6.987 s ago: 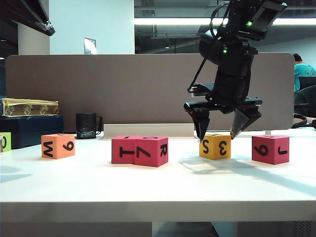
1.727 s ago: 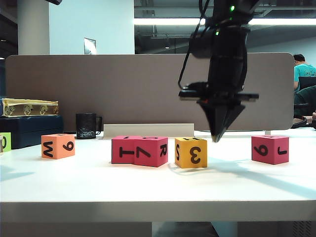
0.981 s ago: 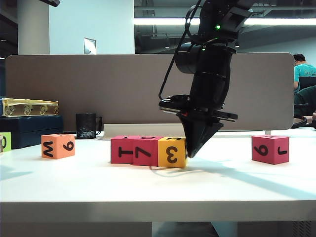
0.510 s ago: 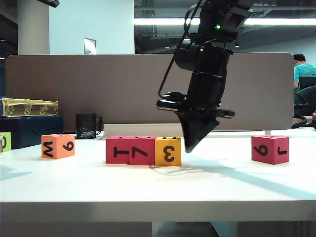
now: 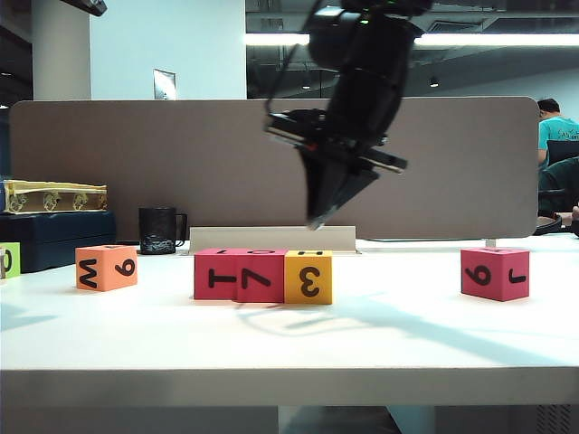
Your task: Select the appropriate blocks from the scattered letter blocks on the table and arrange them in a row to spell out "ALOHA".
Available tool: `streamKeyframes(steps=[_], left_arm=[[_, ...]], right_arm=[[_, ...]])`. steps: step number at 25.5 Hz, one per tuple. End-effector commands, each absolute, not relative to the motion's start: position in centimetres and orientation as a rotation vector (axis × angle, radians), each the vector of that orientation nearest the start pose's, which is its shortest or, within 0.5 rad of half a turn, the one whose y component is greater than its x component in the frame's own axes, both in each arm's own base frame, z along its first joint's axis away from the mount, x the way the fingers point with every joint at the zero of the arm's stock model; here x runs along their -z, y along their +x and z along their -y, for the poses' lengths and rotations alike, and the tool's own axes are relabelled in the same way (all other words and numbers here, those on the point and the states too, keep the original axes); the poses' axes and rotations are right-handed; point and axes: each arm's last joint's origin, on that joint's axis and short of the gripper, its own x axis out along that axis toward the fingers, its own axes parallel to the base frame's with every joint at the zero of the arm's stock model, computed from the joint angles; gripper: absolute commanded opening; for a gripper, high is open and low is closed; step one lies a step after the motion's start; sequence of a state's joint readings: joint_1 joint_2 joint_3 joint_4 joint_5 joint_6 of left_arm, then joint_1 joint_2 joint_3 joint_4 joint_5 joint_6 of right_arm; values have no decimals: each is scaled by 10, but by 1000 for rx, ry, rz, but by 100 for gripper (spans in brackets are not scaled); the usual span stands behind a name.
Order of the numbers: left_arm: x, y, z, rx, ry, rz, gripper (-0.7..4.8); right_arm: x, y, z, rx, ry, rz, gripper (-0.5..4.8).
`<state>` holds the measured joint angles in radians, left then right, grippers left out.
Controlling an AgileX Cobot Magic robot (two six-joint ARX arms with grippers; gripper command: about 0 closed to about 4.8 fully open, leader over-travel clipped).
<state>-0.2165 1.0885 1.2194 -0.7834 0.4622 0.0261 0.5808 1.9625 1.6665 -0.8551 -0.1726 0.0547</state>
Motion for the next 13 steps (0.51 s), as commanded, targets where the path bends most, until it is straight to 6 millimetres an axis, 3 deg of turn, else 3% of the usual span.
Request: streamKeyframes(steps=[1, 7, 13], left_arm=[[-373, 198, 57, 665, -57, -651, -6], [-373, 198, 57, 665, -56, -652, -6], [-373, 198, 57, 665, -55, -656, -6]], right_arm=[[-249, 324, -257, -717, -235, -1134, -6], [-235, 316, -281, -743, -286, -1117, -6], [-215, 320, -289, -728, -310, -1137, -6]])
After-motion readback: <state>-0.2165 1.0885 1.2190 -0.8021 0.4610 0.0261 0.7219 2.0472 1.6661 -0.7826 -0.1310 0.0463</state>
